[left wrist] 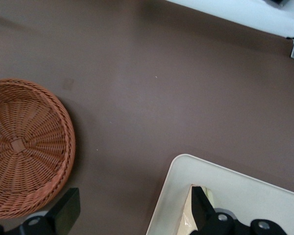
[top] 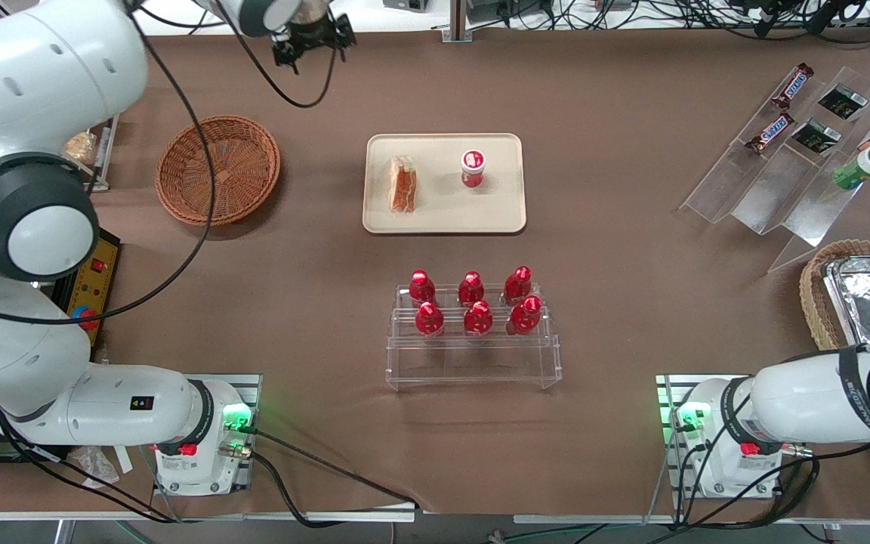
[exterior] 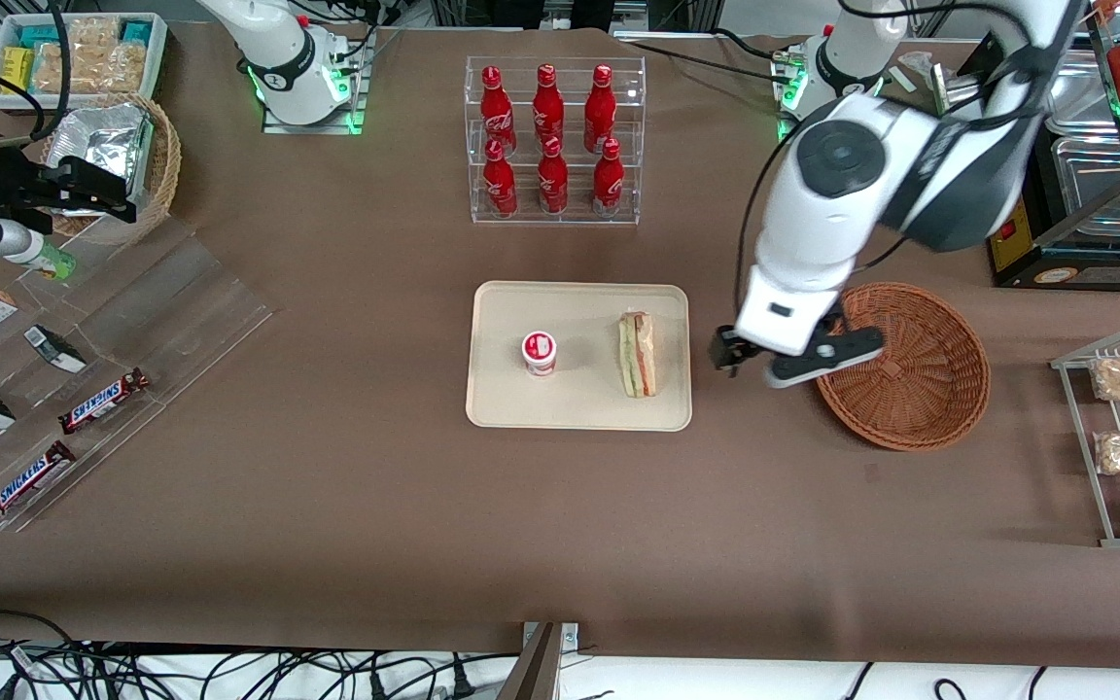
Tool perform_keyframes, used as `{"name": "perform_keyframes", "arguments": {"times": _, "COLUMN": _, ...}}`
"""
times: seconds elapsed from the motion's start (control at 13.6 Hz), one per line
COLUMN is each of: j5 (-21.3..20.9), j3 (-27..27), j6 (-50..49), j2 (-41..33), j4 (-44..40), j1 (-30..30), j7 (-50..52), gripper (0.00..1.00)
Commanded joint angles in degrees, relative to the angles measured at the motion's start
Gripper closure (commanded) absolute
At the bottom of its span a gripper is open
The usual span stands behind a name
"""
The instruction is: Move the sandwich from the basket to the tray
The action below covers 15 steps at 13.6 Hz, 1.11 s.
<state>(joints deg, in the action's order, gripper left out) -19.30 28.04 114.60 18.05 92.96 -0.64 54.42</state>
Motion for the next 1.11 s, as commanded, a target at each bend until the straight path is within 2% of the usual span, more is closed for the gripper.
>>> {"name": "perform_keyframes", "arguments": {"times": 0.0, "j5": 4.8, "j3": 0.6, "j6": -3.8, "j2": -4.6, "j4": 0.6, "j1": -3.4, "j7": -4.2, "gripper": 0.00}}
{"name": "perform_keyframes", "arguments": {"times": 0.22, "j5": 11.3, "j3": 0.5, "j6": -9.3, "j2": -7.9, "j4": -0.6, "j1": -8.4, "j7": -14.8, "gripper": 0.00}}
{"name": "perform_keyframes", "arguments": {"times": 0.44, "j5": 15.4, "j3": -0.5, "j6": -12.5, "j2": -10.1, "j4": -0.8, "j1": -13.7, "j7": -26.1, "gripper": 0.00}}
{"name": "perform_keyframes", "arguments": {"times": 0.74, "j5": 19.7, "j3": -12.9, "j6": -18.1, "j2": -12.7, "j4": -1.1, "j1": -9.6, "j7": -40.1, "gripper": 0.00}}
{"name": "perform_keyframes", "arguments": {"times": 1.03, "j5": 20.1, "j3": -17.5, "j6": -23.0, "j2": -15.1, "j4": -1.6, "j1": -8.4, "j7": -52.6, "gripper": 0.00}}
